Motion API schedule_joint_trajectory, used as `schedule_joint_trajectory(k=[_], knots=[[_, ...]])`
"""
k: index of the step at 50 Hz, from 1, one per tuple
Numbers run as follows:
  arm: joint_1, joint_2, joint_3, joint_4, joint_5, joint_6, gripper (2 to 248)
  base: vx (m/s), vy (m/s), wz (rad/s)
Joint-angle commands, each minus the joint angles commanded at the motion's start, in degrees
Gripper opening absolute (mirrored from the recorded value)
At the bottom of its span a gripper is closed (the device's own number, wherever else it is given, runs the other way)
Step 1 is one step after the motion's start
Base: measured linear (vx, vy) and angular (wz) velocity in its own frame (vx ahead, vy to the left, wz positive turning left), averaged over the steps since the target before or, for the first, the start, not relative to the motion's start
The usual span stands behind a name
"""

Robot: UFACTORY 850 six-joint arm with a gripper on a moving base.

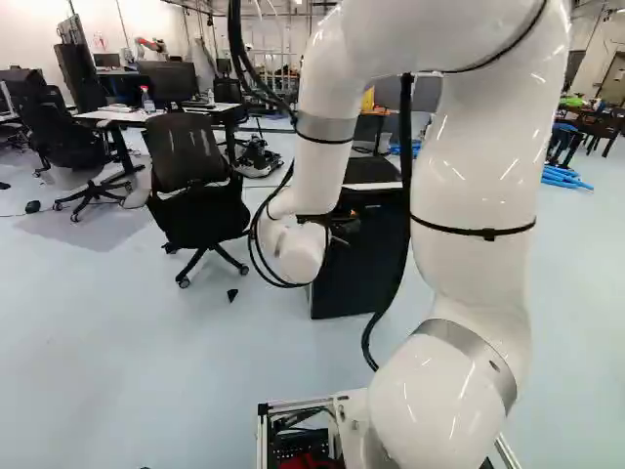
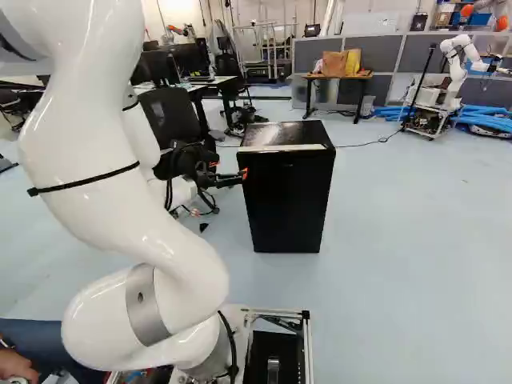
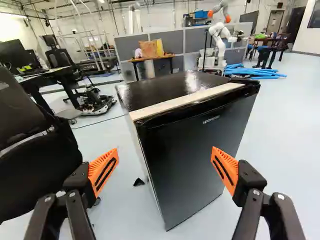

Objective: Grab a drink from the fridge

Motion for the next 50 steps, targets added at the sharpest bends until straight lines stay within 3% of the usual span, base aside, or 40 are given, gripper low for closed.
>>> schedule_joint_trajectory(k=[50], knots=[[4.2,-18.1,-14.6,15.2,9.7,0.0,247,0.0,0.0,0.0]])
